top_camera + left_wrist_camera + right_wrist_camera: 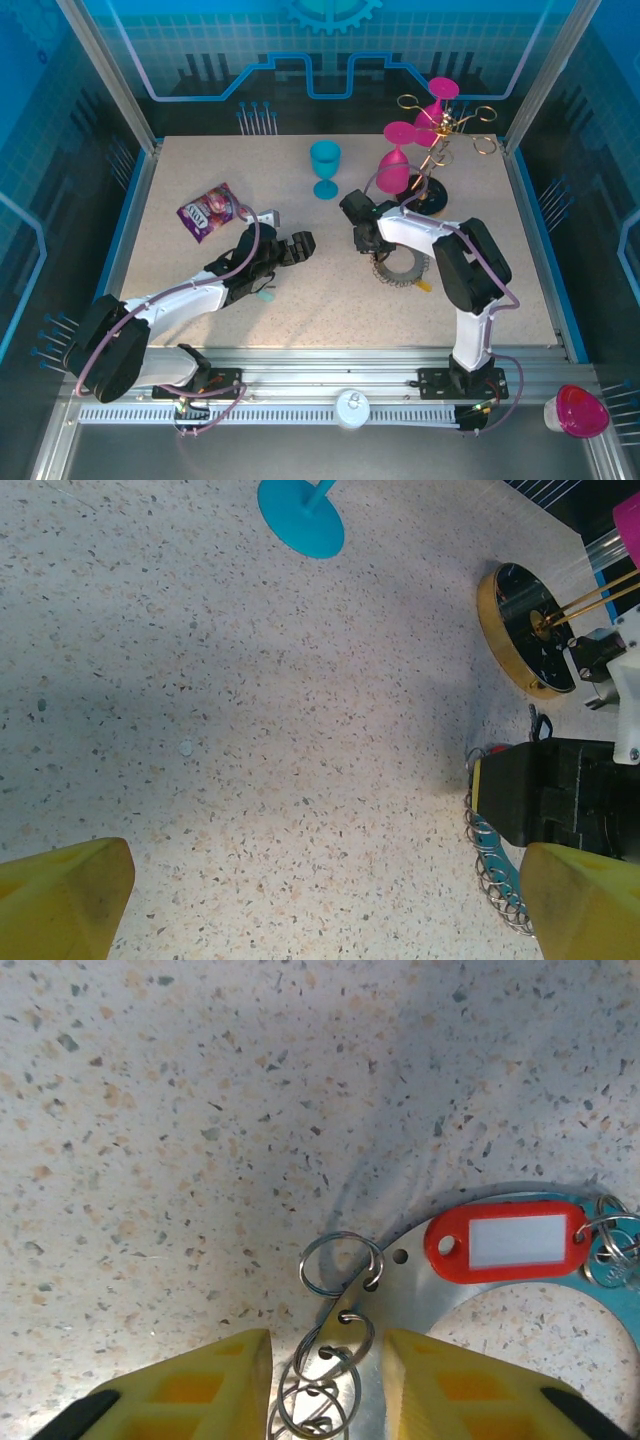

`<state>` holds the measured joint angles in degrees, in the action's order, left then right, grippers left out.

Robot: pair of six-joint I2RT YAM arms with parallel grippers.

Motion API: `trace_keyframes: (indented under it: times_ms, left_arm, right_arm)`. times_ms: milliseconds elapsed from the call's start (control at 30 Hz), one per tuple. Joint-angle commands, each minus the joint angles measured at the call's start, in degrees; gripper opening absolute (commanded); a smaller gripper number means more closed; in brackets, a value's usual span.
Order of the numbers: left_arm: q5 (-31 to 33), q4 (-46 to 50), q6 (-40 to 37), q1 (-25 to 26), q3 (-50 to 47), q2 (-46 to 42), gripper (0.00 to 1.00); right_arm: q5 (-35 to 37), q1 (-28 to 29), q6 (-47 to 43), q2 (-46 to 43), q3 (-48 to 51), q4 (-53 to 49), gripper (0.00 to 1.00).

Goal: Put the keys on the keyring

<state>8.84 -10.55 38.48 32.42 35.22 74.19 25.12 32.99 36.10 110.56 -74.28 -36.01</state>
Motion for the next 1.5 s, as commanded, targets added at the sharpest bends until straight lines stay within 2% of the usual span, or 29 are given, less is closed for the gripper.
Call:
trace_keyframes:
  times_ms: [0,467,700,900,1033,1200,1467]
  left_arm:
    - [0.85,0.18,-2.04,0.35,0.53,-0.67,0.99]
    - [0.22,-0.07,-2.63,0.28,2.00,0.25,0.99]
    - [0.74,0.43,-2.48,0.37,1.78,-0.20,0.99]
    - [1.73,1.71,-2.62,0.36,1.09,-2.93,0.99]
    - [2.66,2.61,-3.32,0.44,0.65,-4.95,0.99]
    - [2.99,2.78,-2.91,0.36,-0.48,-6.65,0.99]
    - [2.93,2.46,-2.59,0.37,-1.62,-7.22,0.99]
  right_arm:
    - [1.58,0.74,1.22,1.86,-1.78,-2.51,0.36]
    - [3.79,0.74,1.19,3.37,-3.51,-3.61,0.19]
    - [3.04,1.15,1.17,1.86,-2.41,-3.63,0.00]
    - [-0.36,3.04,1.65,-3.33,0.34,-3.52,0.00]
    - [-2.72,6.92,0.36,-6.09,2.77,-2.52,0.00]
    - [-4.45,10.85,-0.16,-5.84,4.95,-1.38,0.00]
    - [-7.86,12.20,-0.22,-3.27,5.90,-0.46,0.00]
